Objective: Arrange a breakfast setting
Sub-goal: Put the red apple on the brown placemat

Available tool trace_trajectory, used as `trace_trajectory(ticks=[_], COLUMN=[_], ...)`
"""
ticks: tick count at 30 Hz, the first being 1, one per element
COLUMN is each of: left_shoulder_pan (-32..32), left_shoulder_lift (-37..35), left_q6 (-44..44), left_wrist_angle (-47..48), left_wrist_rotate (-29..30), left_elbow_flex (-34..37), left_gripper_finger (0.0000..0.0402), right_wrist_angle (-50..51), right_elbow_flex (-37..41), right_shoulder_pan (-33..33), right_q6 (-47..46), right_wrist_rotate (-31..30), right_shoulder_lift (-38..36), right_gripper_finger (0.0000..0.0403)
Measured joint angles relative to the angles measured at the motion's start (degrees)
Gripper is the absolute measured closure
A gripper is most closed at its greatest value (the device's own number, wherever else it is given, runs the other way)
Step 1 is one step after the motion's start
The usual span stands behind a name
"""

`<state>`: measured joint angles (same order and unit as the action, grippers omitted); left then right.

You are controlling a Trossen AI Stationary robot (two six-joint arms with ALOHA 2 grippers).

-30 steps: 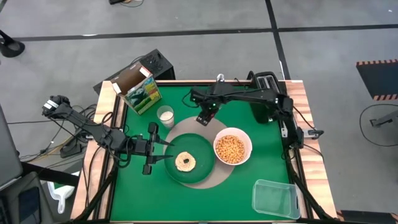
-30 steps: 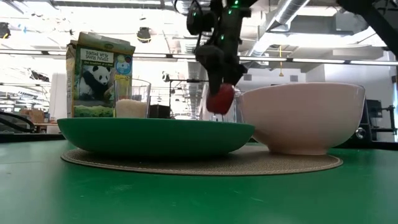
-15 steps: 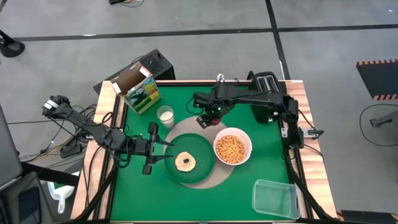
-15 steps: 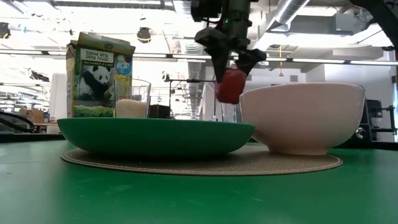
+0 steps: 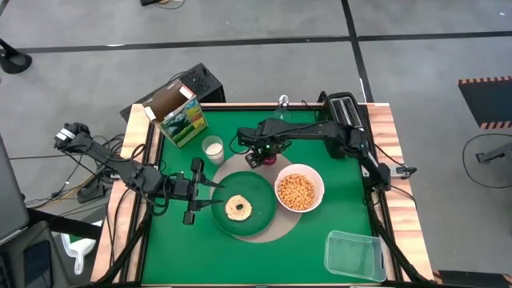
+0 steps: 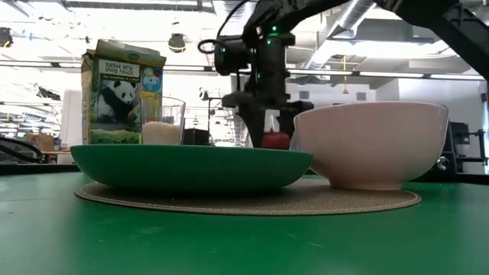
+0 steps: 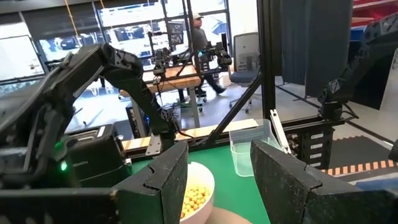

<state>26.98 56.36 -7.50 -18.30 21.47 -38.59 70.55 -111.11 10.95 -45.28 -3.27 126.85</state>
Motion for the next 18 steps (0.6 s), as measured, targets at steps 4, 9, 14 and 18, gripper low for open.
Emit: trace_trajectory(ticks=[4, 9, 14, 18], left_shoulder_pan=[0.00, 0.00, 0.00, 0.00], left_shoulder_lift=[0.00, 0.02, 0.02, 0.02], left_q6=[-0.14, -0.44, -0.36, -0.31], left_wrist_angle=[0.27, 0.58, 0.59, 0.60], left_wrist_rotate=[0.00, 0.02, 0.03, 0.03], left_elbow_flex=[0.00, 0.00, 0.00, 0.00], left_gripper_finger=[0.0239, 0.0239, 0.0239, 0.0239], right_wrist_angle=[-1.49, -2.25, -2.25, -2.40], right_elbow_flex=[-0.17, -0.10, -0.02, -0.02], right_shoulder_pan=[0.14, -0.40, -0.53, -0.55], right_q6=[0.68, 1.02, 2.25, 3.16], right_wrist_rotate=[0.12, 0.66, 1.24, 1.48], right_shoulder_lift=[1.05, 1.15, 1.48, 1.57], right_gripper_finger=[0.0094, 0.0094, 0.0082, 0.0062])
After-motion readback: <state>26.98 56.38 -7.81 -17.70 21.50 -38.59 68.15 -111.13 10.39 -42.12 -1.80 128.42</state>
